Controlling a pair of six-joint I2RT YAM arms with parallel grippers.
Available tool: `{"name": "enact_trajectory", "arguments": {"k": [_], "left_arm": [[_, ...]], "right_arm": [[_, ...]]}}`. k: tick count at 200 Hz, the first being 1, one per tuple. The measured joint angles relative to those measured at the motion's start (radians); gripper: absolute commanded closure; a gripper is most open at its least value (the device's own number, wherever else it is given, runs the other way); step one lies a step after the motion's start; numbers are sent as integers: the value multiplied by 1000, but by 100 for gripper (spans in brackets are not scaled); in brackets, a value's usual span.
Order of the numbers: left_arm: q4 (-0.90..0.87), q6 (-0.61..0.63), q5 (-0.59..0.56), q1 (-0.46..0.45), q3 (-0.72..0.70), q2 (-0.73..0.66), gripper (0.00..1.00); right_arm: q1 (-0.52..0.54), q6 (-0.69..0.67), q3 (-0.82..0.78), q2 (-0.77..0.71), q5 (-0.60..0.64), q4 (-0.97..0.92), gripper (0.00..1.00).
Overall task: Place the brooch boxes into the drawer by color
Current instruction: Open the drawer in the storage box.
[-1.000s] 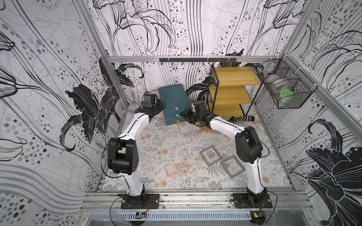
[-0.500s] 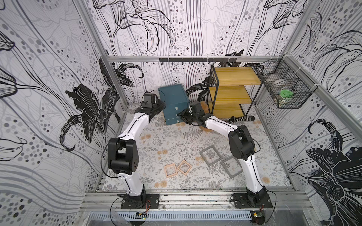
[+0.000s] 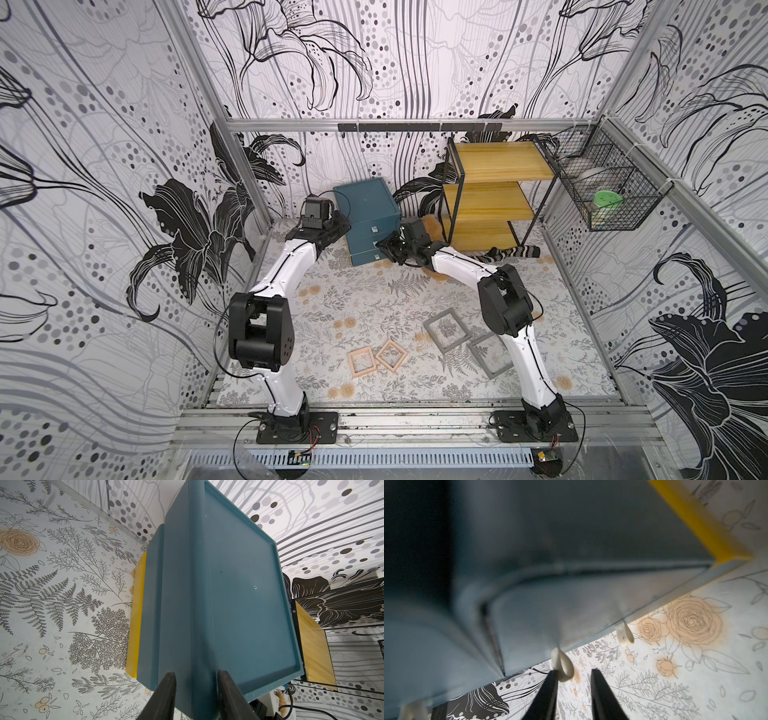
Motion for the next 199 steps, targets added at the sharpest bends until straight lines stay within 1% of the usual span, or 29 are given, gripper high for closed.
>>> {"name": "enact_trajectory", "arguments": {"k": [18,47,68,101,123,159,169,177,199], "left_arm": [[0,0,0,0,0,0,62],[0,0,2,0,1,0,62],[0,0,3,0,2,2,62],[0,0,4,0,2,2,62],[0,0,4,0,2,2,62],[0,0,7,0,2,2,62],[0,0,8,0,2,2,62],[0,0,8,0,2,2,62],[0,0,10,0,2,2,62]], "right_arm": [[0,5,0,2,0,3,71],[1,23,0,2,1,14,77],[2,47,-30,0,11,78,79],[14,105,-121,-9,47,211,78],[24,148,-149,-10,65,275,77],[29,192,-175,-19,86,347,66],[30,200,-185,-25,92,357,66],[30,207,-193,-30,92,366,67],[30,219,-205,-35,101,386,76]]}}
